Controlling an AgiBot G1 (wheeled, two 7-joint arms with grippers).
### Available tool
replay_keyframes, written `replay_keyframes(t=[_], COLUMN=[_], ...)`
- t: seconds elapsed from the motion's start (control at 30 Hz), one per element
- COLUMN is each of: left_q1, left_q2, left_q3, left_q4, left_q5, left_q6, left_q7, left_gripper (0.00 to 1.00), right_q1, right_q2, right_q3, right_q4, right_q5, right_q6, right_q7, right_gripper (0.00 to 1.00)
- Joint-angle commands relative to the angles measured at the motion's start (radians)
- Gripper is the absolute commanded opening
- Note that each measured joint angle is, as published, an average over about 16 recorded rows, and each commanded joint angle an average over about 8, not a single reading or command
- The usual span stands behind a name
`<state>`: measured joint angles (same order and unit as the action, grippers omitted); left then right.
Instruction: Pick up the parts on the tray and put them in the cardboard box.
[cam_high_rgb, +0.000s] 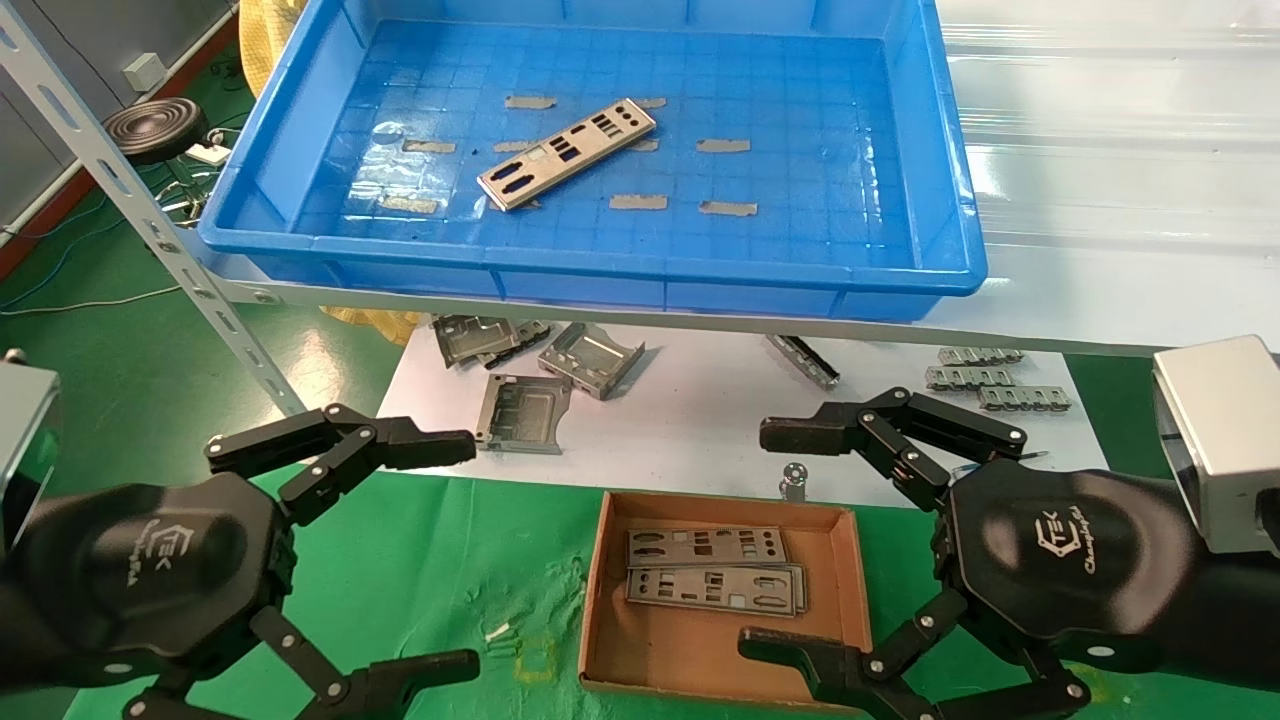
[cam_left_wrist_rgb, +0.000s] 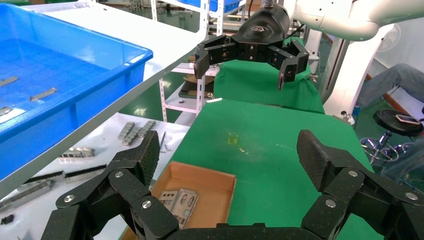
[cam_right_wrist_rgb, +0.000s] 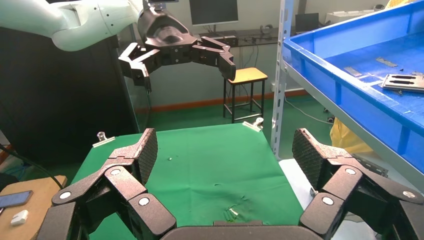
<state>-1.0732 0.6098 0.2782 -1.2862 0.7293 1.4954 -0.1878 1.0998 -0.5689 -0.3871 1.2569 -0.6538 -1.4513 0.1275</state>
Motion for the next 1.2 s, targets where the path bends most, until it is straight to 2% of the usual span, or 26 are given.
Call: replay_keyframes(t=[0.03,1.2], left_q1=[0.0,-0.002], left_q2=[0.001,0.003], left_q3=[0.001,0.003], left_q4=[0.001,0.005], left_q5=[0.0,0.002], left_q6=[0.0,0.0], left_q7=[0.0,0.002], left_gripper=[1.0,1.0], right_q1=[0.0,0.0], right_q2=[0.0,0.0], right_q3=[0.0,0.0], right_q4=[0.0,0.0], right_q5=[0.0,0.0], right_q6=[0.0,0.0], right_q7=[0.0,0.0], right_gripper=[1.0,1.0])
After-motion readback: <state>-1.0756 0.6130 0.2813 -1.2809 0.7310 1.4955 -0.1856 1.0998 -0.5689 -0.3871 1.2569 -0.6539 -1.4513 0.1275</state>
